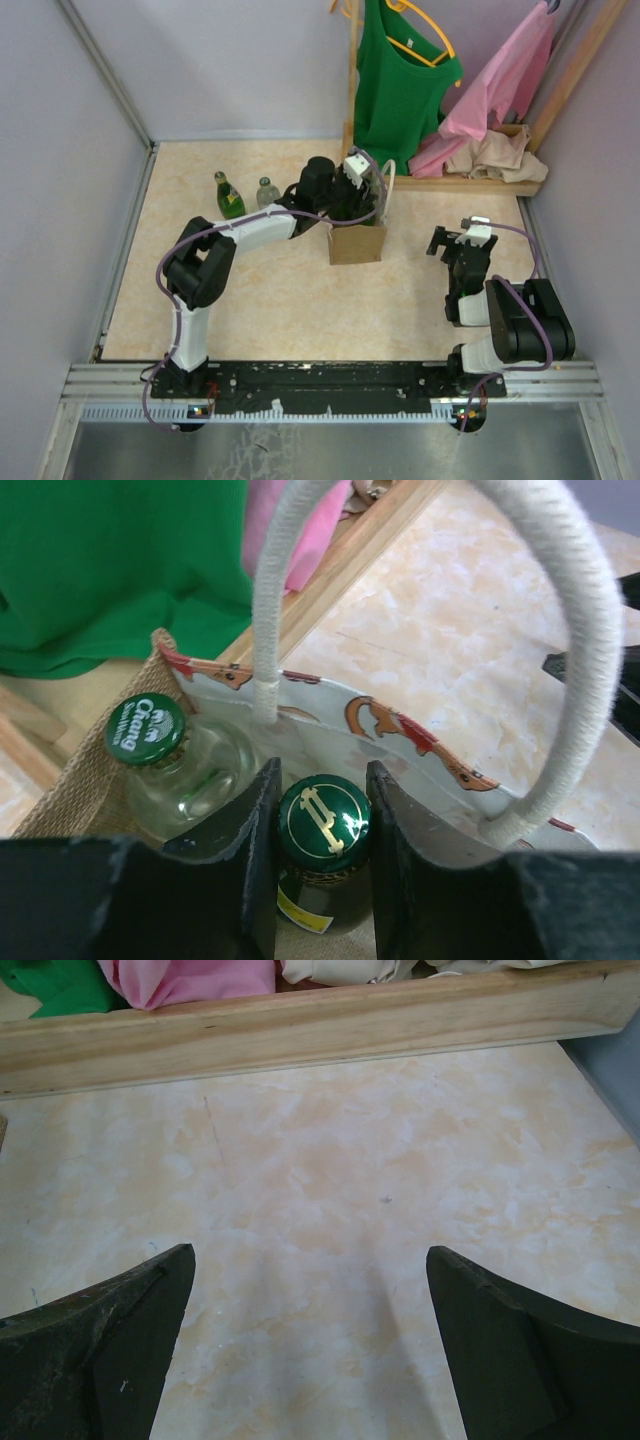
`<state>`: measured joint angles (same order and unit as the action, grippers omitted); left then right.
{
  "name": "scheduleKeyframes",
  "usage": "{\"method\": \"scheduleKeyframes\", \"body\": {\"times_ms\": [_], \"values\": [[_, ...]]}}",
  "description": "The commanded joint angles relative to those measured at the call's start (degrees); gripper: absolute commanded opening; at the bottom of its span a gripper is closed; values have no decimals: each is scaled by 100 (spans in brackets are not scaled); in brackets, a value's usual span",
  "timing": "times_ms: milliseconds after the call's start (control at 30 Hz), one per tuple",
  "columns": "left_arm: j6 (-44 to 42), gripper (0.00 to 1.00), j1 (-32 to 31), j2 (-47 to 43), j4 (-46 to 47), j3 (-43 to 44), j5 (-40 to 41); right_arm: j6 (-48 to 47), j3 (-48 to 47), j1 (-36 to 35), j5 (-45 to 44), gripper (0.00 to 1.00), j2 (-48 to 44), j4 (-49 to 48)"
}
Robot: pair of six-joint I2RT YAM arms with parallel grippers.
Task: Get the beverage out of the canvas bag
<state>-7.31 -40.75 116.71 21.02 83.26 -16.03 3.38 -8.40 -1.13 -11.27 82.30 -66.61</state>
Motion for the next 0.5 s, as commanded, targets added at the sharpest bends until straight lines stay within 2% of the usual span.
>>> {"method": "scheduleKeyframes", "body": {"times_ms": [0,67,100,467], "values": [[73,25,31,102,221,-58,14,-93,-196,-49,-40,99,31,-317],[87,2,32,54,227,-56,-8,-92,-197,-54,-42,99,31,-317],[82,0,32,24,237,-56,-11,-94,-197,-59,-40,99,31,-312],[4,0,32,-519,296,298,-45,-92,-197,-49,-34,99,29,-316]]}}
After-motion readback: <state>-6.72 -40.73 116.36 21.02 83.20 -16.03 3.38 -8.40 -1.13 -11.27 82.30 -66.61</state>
